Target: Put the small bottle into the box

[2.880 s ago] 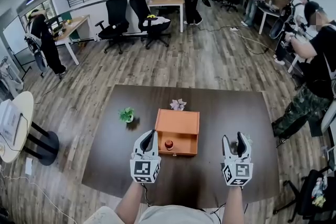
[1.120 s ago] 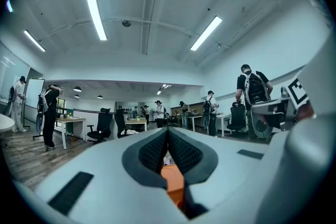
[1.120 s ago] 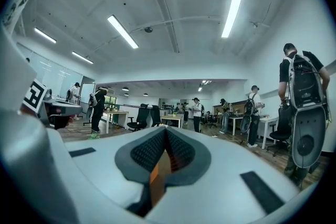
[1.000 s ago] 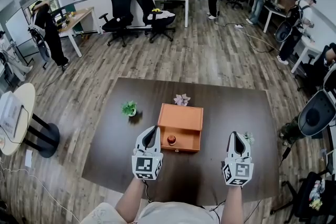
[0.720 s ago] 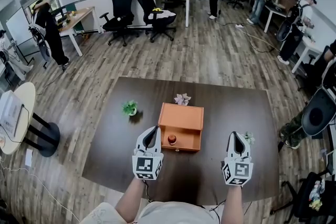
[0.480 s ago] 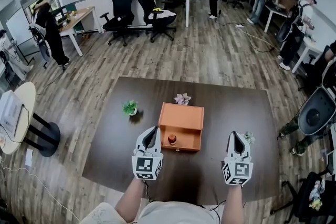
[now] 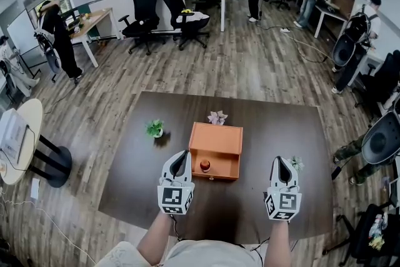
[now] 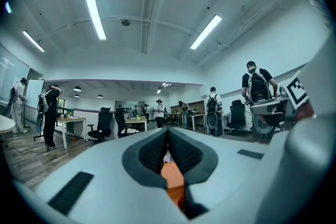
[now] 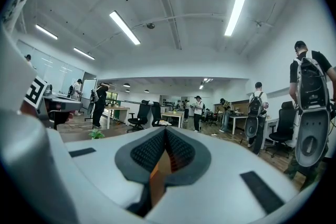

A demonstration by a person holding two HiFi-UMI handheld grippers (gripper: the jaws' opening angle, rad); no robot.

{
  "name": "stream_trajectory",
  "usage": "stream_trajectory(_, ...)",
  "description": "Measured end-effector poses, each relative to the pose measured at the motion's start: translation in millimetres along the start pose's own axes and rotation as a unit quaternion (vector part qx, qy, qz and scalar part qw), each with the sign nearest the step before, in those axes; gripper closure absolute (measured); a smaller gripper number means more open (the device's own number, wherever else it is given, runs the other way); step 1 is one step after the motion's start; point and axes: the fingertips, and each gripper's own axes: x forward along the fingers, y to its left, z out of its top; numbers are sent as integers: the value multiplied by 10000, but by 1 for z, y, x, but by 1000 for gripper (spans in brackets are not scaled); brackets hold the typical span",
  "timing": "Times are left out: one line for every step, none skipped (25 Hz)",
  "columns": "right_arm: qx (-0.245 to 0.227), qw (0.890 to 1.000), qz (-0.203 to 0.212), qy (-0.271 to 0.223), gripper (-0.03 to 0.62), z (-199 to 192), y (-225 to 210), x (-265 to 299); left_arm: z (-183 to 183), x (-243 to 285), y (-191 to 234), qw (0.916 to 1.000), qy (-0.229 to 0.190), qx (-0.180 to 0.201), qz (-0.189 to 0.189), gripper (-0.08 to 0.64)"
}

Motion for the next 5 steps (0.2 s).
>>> stream_trajectory(-5, 10000, 5, 0, 592, 0, 1, 0, 0, 0, 0, 10000, -3, -2, 3, 558)
stream_trajectory(-11, 10000, 9, 0, 592, 0, 1, 1, 0, 0, 1, 10000, -6, -6, 5, 557)
stream_trajectory(-18, 10000, 11, 0, 592, 0, 2, 1, 0, 0, 1, 10000, -8, -8, 8, 557)
stream_trajectory(-23, 10000, 11, 0, 592, 0, 2, 1, 0, 0, 2, 10000, -9, -11, 10, 557)
stream_trajectory(-27, 10000, 11, 0, 592, 0, 2, 1, 0, 0, 2, 10000, -11, -13, 13, 557)
